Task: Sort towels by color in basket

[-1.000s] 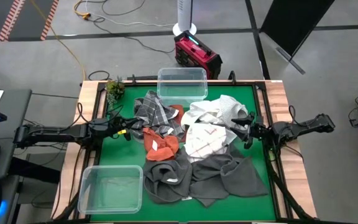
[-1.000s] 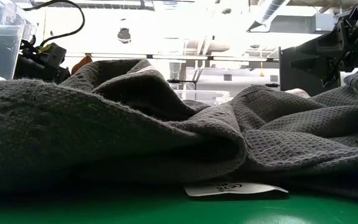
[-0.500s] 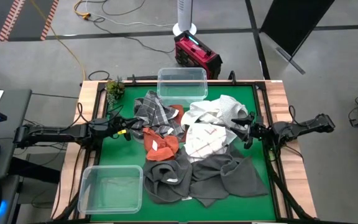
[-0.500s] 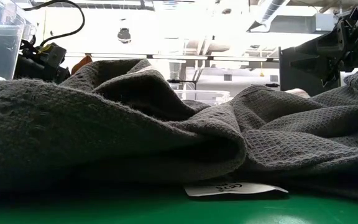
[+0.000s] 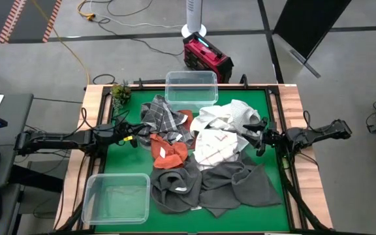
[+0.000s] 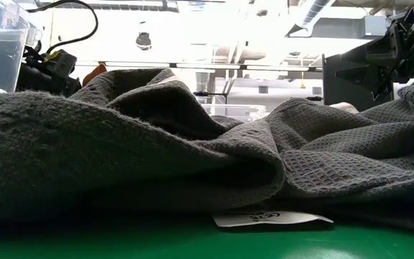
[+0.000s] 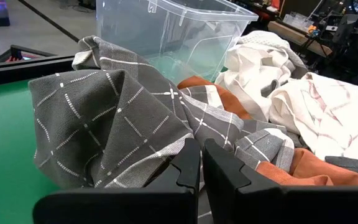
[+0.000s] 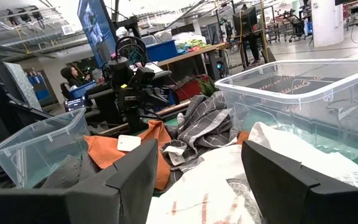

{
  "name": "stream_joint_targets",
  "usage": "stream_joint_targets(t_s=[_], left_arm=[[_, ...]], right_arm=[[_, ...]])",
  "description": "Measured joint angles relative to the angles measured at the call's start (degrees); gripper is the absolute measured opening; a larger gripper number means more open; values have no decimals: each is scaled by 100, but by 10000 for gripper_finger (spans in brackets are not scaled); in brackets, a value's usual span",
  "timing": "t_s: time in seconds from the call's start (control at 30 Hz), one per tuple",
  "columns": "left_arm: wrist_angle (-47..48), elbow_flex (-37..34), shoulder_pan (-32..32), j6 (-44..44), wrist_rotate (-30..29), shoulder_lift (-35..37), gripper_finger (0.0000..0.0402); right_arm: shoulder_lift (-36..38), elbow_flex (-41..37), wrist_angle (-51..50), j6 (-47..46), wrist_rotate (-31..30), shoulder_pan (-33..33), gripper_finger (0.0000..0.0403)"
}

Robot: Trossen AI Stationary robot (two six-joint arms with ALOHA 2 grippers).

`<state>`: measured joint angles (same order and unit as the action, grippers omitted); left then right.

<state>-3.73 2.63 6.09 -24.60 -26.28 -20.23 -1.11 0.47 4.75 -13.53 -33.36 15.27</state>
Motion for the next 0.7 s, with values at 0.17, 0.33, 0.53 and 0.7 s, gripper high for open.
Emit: stream_joint_targets(t_s=[0.17, 0.33, 0.53, 0.7], left_arm=[[-24, 0, 0, -112, 0, 0, 11], [-111, -1, 0, -351, -11, 2, 11], [-138, -2, 0, -188, -15, 1, 11], [-155, -2, 0, 20, -12, 2, 11]], right_arm=[[-2, 0, 0, -1, 2, 0, 260], [1, 0, 0, 0, -1, -1, 260], [-1, 0, 18, 3, -1, -2, 260], [1, 0, 159, 2, -3, -39, 260]])
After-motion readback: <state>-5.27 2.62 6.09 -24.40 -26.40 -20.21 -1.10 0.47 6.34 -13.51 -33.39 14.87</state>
